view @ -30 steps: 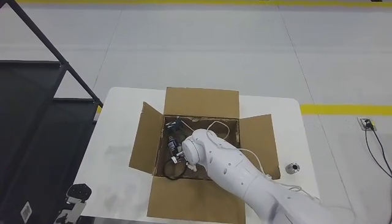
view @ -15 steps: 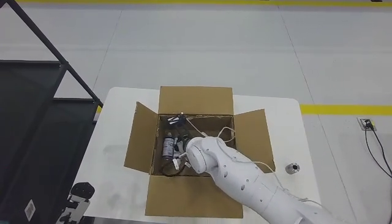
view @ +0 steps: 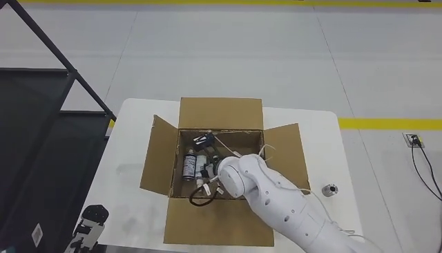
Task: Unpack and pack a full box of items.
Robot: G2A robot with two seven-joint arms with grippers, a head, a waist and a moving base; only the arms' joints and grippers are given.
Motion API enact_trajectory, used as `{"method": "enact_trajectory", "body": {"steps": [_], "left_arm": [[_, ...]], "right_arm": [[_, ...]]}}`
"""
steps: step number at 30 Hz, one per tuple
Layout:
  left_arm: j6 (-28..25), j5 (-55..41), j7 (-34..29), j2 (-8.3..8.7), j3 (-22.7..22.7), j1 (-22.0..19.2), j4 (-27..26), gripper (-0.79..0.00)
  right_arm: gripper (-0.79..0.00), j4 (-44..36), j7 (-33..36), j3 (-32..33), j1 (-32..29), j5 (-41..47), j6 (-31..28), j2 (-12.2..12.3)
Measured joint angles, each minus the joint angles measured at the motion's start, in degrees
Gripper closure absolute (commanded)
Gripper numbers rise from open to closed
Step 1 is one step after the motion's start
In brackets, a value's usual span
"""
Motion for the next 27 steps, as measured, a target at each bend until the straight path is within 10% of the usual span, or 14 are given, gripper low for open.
{"method": "enact_trajectory", "body": {"steps": [27], "left_arm": [[2.7, 1.2, -0.8, -0.18, 0.3, -0.5, -1.0, -0.785]], "right_arm": [[-0.385, 33.1, -3.2, -9.7, 12.1, 8.0, -3.2, -15.9]]}}
